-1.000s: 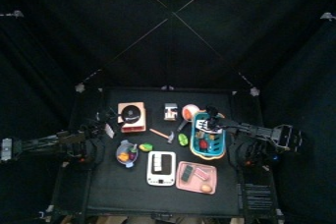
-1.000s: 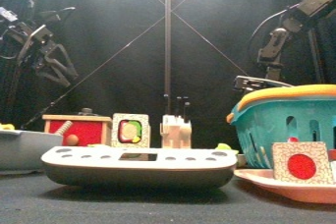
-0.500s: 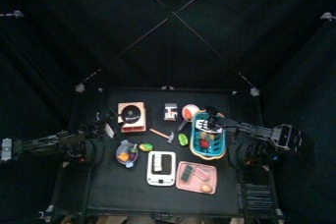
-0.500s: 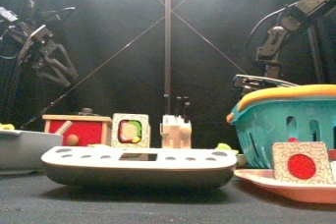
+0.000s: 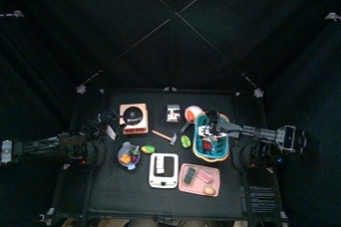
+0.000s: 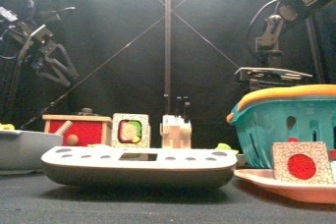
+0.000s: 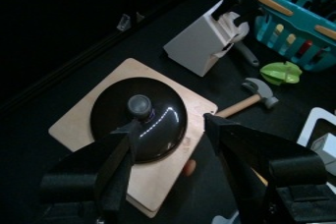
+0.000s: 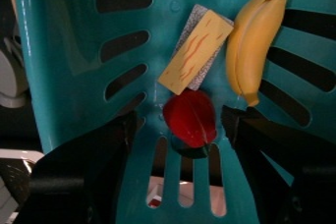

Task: Place egg sushi in basket

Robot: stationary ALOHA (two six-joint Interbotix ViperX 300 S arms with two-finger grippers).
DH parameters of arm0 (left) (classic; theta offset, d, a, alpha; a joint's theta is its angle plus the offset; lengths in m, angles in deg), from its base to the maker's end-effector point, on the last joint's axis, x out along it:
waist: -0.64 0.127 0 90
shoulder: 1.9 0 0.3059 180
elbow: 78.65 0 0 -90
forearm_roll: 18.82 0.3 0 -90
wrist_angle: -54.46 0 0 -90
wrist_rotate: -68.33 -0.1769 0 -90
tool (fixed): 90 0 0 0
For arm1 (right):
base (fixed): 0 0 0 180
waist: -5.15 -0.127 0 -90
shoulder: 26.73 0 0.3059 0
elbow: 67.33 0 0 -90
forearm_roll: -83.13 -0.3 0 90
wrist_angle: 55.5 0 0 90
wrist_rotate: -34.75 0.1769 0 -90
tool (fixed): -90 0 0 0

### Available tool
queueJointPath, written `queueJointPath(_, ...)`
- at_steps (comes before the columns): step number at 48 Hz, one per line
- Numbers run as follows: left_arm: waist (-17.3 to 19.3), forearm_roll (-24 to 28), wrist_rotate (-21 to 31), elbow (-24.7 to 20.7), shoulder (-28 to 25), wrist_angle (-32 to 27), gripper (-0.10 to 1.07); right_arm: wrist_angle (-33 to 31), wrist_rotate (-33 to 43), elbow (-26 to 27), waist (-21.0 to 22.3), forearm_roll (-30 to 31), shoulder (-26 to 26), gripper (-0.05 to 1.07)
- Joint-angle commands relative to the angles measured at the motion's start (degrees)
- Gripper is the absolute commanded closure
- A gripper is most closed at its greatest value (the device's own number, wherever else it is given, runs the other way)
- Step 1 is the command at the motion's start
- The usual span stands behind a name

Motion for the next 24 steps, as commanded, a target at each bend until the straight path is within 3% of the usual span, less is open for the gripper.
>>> queueJointPath(1, -0.3, 0.2, 0.0, -1.6, -0.1, 0.4, 0.07, 0.0, -0.2, 0.4, -0.8, 0.5, 1.4, 0.04)
queueJointPath(24, -0.5, 0.2, 0.0, -0.7, -0.1, 0.1, 0.07, 0.1, -0.1, -4.4, -4.6, 0.8, 7.2, 0.04)
